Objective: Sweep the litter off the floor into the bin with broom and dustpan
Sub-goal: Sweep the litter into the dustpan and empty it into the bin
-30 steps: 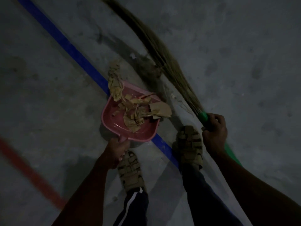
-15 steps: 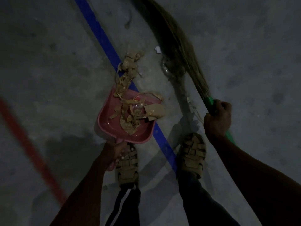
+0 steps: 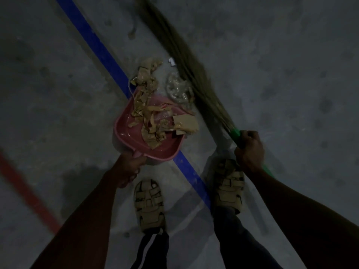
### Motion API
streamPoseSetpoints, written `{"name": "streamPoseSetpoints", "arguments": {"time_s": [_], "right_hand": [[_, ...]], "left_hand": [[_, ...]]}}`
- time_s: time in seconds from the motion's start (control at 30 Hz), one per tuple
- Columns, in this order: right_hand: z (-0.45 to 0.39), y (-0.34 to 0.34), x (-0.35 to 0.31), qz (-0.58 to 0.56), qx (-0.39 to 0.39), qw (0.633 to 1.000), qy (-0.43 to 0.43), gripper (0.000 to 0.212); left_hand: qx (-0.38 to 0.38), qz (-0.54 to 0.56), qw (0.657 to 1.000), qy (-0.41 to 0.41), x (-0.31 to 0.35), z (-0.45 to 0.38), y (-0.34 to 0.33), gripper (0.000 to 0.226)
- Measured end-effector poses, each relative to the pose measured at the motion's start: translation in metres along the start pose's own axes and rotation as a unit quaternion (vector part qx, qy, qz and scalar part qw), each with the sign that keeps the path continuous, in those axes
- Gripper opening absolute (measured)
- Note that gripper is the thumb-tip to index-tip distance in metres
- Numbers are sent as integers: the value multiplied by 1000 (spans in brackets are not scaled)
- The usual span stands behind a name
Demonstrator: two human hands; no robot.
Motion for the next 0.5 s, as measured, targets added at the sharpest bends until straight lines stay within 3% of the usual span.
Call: {"name": "streamPoseSetpoints", "arguments": {"time_s": [0.3, 0.5], "right_hand": [[20, -11, -8, 7, -46, 994, 96, 32], [37, 11, -15, -39, -44, 994, 94, 41]], "left_hand": [[-3, -32, 999, 13, 29, -3, 2, 38], [-1, -3, 1000, 5, 44, 29, 1, 38]]}}
Point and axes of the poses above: each hand's wrist, its own z-axis away from the middle knuckle, its own y-axis out of the back of the hand, x = y × z, the point moved 10 cm from there along -z, towards the middle knuckle, and after that the axes turned 4 degrees about y, right-handed, at the moved point
